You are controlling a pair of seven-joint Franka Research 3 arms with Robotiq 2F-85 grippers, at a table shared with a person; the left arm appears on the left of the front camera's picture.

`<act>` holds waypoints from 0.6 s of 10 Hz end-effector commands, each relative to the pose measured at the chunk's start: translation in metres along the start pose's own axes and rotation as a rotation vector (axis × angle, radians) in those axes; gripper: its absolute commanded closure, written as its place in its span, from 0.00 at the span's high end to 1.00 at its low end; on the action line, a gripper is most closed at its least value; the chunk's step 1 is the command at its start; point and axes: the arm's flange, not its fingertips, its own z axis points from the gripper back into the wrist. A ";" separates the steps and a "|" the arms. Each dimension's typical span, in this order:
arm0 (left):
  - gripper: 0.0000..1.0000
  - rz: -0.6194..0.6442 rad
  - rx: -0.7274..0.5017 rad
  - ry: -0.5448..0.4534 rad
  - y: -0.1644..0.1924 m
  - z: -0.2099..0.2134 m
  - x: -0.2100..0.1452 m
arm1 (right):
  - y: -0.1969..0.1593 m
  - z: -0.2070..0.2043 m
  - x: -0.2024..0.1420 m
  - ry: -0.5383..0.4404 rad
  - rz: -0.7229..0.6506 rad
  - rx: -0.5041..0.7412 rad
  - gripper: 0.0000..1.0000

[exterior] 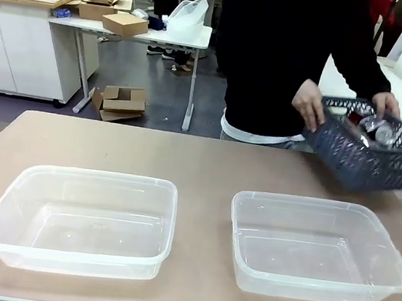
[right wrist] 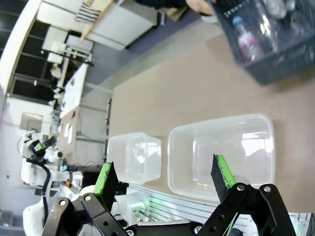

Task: Sort the waste into each basket.
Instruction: Pick up the Organizing box on the left side of the table and lift it.

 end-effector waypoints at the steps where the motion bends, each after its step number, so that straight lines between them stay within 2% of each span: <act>1: 1.00 -0.024 -0.015 -0.005 -0.001 -0.001 0.003 | -0.001 0.000 0.001 0.005 0.014 0.028 1.00; 6: 1.00 -0.024 -0.015 -0.005 -0.001 -0.001 0.003 | -0.001 0.000 0.001 0.005 0.014 0.028 1.00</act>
